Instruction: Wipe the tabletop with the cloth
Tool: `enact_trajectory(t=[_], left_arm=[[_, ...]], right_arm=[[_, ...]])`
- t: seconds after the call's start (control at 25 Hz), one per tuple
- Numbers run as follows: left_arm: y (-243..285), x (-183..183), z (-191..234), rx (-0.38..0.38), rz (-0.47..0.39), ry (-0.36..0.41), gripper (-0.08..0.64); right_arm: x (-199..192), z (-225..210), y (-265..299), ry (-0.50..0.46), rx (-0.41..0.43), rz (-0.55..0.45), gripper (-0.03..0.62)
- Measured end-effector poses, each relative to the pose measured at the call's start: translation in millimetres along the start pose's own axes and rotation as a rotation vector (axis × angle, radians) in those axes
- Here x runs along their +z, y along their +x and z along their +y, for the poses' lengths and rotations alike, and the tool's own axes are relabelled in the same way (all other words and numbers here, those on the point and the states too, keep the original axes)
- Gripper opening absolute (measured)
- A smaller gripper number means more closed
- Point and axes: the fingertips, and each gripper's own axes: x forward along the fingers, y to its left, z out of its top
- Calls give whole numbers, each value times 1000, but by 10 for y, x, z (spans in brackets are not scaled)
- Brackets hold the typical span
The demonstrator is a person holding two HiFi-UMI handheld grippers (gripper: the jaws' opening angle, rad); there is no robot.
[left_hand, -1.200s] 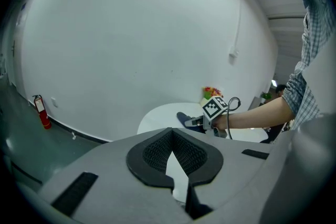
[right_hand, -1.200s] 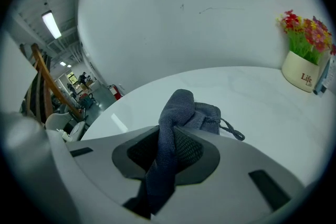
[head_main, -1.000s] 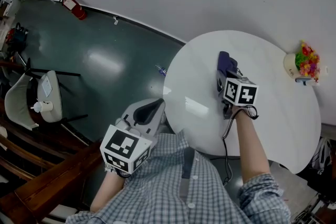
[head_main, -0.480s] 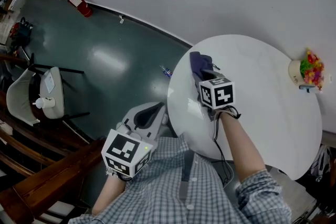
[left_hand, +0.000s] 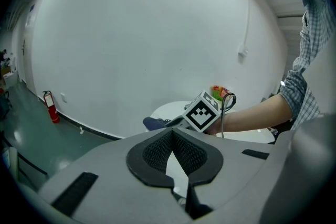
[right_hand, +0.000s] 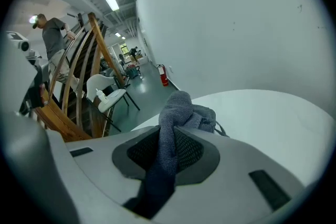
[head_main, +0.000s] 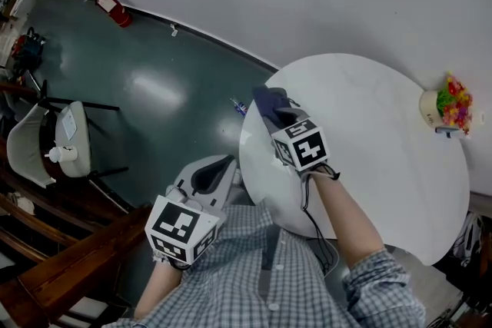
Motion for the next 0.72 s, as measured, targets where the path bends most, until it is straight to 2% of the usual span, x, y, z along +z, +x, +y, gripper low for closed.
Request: enact_trajectory(t=[0.2,0.36,0.56,0.72], left_arm=[[78,-3,-45,-5,12,-1,6],[141,0,-70,-5,18,-2,6],[186,-19,-96,-5,33,-1,6],[239,-43,-156,-21,49,3,6]], right_arm=[[63,-186,-8,-29,-5,-20,67],[134,-436,-23,-64,-50,-50,67],[224,-922,-109,0,-122,-88,67],[211,-1405,-269,31,-215,-97,67]])
